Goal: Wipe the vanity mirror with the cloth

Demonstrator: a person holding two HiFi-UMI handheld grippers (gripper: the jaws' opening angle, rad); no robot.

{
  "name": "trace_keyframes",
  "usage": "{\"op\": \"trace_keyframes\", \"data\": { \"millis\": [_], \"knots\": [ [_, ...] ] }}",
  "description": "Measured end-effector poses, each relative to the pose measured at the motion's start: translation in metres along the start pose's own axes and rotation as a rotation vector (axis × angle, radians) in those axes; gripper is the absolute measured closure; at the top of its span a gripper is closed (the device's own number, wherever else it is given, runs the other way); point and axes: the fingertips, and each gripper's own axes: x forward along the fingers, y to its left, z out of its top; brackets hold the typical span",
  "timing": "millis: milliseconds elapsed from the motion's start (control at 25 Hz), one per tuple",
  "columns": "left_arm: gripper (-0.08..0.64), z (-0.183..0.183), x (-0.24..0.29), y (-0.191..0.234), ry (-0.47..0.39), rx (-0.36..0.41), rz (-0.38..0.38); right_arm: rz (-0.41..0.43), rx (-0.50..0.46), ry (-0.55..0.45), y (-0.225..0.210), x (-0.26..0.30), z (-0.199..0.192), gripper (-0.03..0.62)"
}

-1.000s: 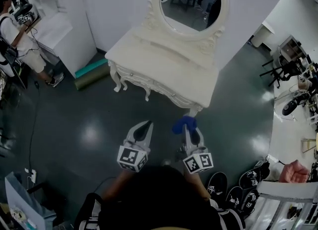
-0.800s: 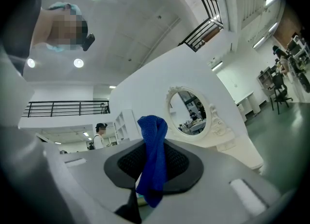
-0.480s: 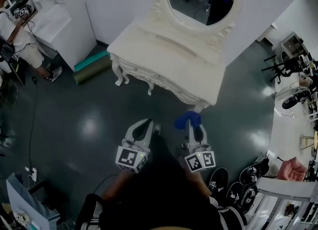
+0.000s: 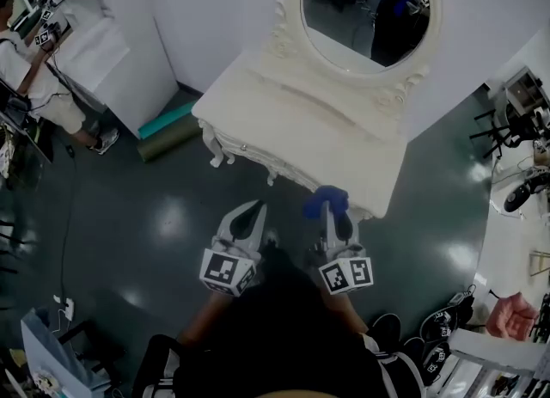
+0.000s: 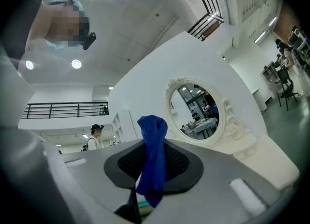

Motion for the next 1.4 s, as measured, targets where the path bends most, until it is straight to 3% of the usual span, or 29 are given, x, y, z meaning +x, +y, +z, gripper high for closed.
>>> {"op": "trace_keyframes", "data": {
  "millis": [440,720,920,1400],
  "knots": [
    [0.549,0.044,0.131,0.026,-0.014,0.043,0.017,0.036,-0.008,-0.048,-0.067,0.121,0.051,0.518],
    [0.549,0.045,0.177,0.043,0.010,0.040,0.007,0.011,0.014,-0.052,-0.093,0.160,0.049,0.518],
    [0.549,0.052,0.217,0.064,0.014,0.036,-0.049,-0.033,0.015,-0.057,-0.105,0.188,0.045,0.518],
    [0.549,0.084,0.346,0.143,0.020,0.052,-0.254,-0.228,-0.029,-0.193,-0.149,0.301,0.071,0.518]
  ]
}}
